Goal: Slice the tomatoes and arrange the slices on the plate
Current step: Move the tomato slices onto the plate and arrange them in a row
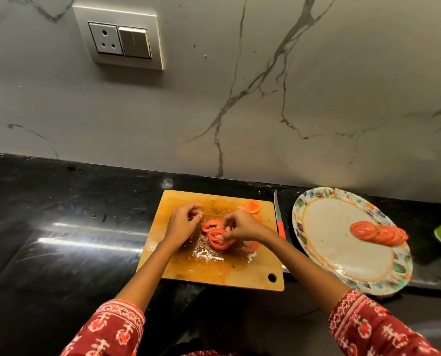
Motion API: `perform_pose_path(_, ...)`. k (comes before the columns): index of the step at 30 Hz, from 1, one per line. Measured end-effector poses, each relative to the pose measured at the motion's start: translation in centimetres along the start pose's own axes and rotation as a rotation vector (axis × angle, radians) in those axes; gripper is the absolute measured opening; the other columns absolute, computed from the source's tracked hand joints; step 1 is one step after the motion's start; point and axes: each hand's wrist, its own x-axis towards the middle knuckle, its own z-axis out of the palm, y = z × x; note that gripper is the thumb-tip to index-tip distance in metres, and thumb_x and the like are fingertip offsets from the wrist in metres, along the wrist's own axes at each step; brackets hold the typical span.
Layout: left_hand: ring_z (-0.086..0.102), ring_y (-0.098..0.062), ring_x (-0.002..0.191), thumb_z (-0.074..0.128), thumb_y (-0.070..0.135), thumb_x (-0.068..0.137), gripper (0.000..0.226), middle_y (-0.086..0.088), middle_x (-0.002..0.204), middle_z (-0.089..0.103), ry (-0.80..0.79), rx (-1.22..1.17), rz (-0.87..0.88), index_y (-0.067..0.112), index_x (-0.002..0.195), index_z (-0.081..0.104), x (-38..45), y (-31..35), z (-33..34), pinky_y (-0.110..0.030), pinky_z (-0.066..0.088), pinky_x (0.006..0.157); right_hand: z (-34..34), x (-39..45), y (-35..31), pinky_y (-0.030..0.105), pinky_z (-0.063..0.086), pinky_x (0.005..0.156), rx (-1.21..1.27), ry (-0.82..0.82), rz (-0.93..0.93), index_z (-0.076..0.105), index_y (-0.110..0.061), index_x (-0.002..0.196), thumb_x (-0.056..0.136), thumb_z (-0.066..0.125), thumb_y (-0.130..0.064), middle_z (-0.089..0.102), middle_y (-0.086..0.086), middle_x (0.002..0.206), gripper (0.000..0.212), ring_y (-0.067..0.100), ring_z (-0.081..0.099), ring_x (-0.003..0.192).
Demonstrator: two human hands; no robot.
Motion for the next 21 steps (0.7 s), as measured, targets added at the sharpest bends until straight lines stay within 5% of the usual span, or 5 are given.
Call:
perform_pose_path(8, 0.057, -0.010, 0.087, 0.069, 0.011, 0.080, 0.035, 0.000, 0.101, 0.064, -0.128, 0.168, -0.120, 0.013, 0.114, 0.060, -0.5, 1.8, 0.7, -0.023, 0.050, 0.077, -3.5, -1.7, 1.8, 0.019, 0.053, 0.061, 0.292, 0.012, 0.063, 0.061, -0.008, 0.107, 0.089, 0.058, -0.006, 0.056, 0.004, 0.102, 0.018, 0.015, 0.057, 0.094)
perform_pose_path(14, 0.053, -0.011, 0.087, 0.071, 0.010, 0.077, 0.040, 0.000, 0.103, 0.059, -0.237, 0.252, -0.206, 0.014, 0.115, 0.057, -0.8, 3.3, 1.1, -0.028, 0.050, 0.081, -4.2, -2.0, 2.9, 0.026, 0.055, 0.069, 0.241, 0.092, 0.110, 0.058, -0.004, 0.112, 0.080, 0.063, 0.008, 0.061, 0.010, 0.093, 0.034, 0.022, 0.063, 0.092)
perform_pose_path(16, 0.052, -0.011, 0.086, 0.070, 0.008, 0.077, 0.036, 0.000, 0.100, 0.059, -0.227, 0.244, -0.232, 0.013, 0.111, 0.059, -0.8, 3.6, 1.1, -0.026, 0.048, 0.079, -3.9, -1.9, 3.2, 0.023, 0.053, 0.068, 0.146, 0.175, 0.115, 0.061, -0.002, 0.107, 0.080, 0.065, 0.005, 0.063, 0.013, 0.095, 0.028, 0.019, 0.063, 0.087)
perform_pose_path(21, 0.051, -0.013, 0.088, 0.065, 0.013, 0.082, 0.007, 0.001, 0.091, 0.057, -0.221, 0.214, -0.251, 0.015, 0.088, 0.063, -0.9, 3.7, 0.9, -0.025, 0.042, 0.073, -4.1, -1.8, 4.1, 0.039, 0.057, 0.081, 0.112, 0.297, 0.136, 0.064, -0.006, 0.097, 0.075, 0.072, 0.000, 0.067, 0.015, 0.095, 0.024, 0.026, 0.067, 0.090)
